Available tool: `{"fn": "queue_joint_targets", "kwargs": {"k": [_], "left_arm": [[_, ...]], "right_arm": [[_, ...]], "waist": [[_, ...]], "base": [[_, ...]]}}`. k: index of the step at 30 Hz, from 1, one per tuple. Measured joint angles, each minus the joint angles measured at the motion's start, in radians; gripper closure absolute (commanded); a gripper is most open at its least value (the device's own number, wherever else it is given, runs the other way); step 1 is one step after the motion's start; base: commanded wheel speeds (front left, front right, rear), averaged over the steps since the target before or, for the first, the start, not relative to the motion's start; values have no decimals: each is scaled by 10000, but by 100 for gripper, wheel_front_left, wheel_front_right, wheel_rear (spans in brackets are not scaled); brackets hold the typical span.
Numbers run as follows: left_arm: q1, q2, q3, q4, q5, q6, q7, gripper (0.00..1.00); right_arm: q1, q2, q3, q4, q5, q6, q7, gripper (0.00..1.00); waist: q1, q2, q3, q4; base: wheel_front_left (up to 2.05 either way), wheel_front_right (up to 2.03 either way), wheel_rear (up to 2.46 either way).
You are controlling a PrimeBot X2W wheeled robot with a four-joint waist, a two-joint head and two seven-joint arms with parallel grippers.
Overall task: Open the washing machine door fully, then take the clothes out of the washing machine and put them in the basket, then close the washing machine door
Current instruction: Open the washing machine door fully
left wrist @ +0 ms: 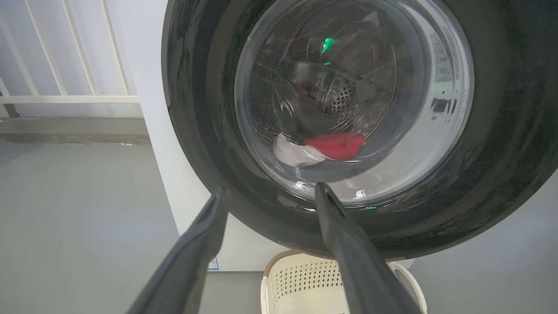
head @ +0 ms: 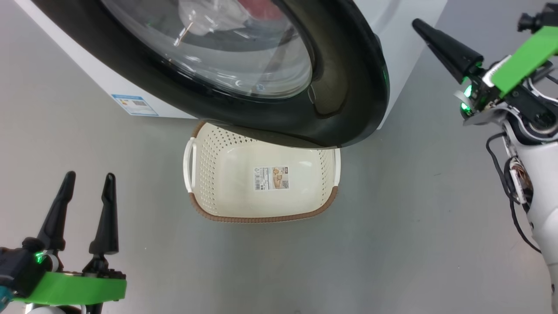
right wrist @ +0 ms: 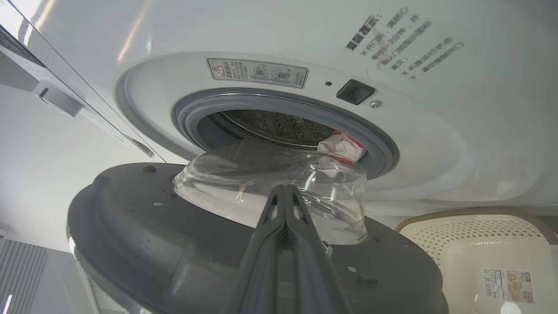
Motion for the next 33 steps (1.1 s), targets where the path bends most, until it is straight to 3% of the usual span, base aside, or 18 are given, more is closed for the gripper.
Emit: {"fn": "queue_joint_targets", "kwargs": {"k": [16,33], "left_arm": [[-2,-59,36,44,0,0,0,0],[110,-73,44,111,13,0,0,0]], "right_arm": [[-616,339,932,817,295,0,1126,100],[215,228,1791,-320,1181,-2,1977,100]], "waist": [[0,0,-29,128],[0,0,-464,28]], "base": [[0,0,0],[0,0,0]]}}
